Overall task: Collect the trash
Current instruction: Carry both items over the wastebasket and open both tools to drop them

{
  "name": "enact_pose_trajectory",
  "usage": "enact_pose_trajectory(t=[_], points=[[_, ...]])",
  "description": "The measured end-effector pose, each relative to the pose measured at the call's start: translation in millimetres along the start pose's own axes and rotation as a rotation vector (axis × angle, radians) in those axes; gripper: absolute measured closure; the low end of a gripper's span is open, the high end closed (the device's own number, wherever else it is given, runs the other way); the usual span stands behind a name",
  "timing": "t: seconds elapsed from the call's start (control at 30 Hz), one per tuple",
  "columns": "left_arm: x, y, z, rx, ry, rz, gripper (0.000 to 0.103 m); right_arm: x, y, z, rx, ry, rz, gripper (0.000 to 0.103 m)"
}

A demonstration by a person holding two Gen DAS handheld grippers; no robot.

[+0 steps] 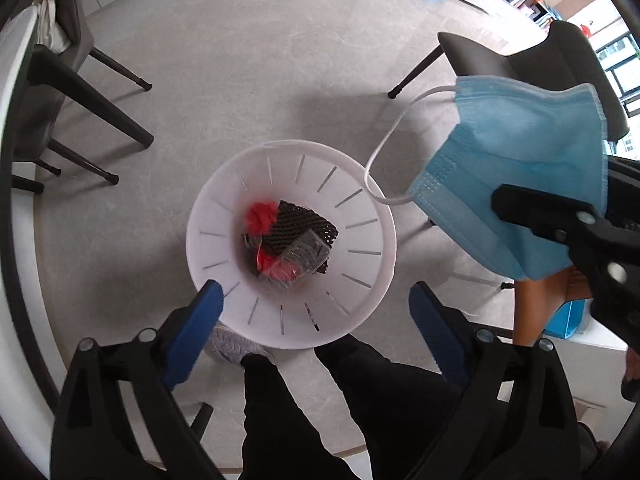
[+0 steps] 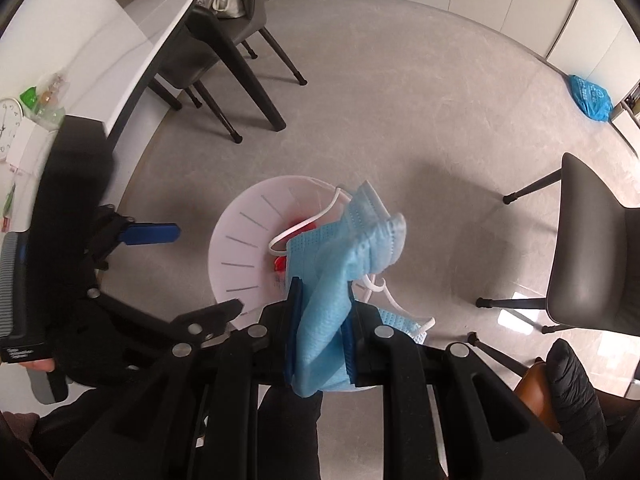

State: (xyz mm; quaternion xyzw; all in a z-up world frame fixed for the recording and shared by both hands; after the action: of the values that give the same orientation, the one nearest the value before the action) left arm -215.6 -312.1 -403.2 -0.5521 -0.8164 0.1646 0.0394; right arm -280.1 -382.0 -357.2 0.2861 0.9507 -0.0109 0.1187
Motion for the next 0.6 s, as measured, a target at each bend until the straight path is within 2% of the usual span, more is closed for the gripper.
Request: enact_pose_trajectory(t=[0.1,0.2,0.4,0.53,0.57,0.6], points=[[1.4,7.0,-24.6,-0.001,-0.031,-0.033,0.013,-2.0,0.4,4.5,-0.008,-0.004,-0.002,0.082],[2.1,12.5,-67.2,0.018,-0.105,-0.071,0.009,-4.1,3.3,17.3,-0.023,0.003,-0.008,0.082],[10.2,23.3,-137.7,-0.045,-0.244,-0.138,0.008,-10.3,27.7,56.3,-0.061,0.022,-0.043,0.082],[19.8,35.4,-159.4,-0.077,-0.282,-0.195,0.008,-9.5,49.4,88.0,-0.074,0.071,-0.073,0.081],[22.4,38.3,-162.5,-0.082,-0.286,-0.204,0.008,-7.5,55.2,97.4,-0.075,0.091,-0.084,0.076],[25.9,41.4,-165.2,-0.091,-0.288,-0.212,0.008,-4.7,59.3,106.1,-0.075,0.109,-0.091,0.06]])
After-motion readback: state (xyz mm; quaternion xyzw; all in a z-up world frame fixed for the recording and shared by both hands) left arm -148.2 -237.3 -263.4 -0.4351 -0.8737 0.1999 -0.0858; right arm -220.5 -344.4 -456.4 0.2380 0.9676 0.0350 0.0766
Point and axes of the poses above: each gripper's, at about its wrist camera, not at the fingertips, and z roughly the way its jaws point, y to its left, x to its underside, the point moved 7 cm from there along z, roughly the way its jaws point, and after that the axes turned 7 degrees about x, right-handed, at the moved point
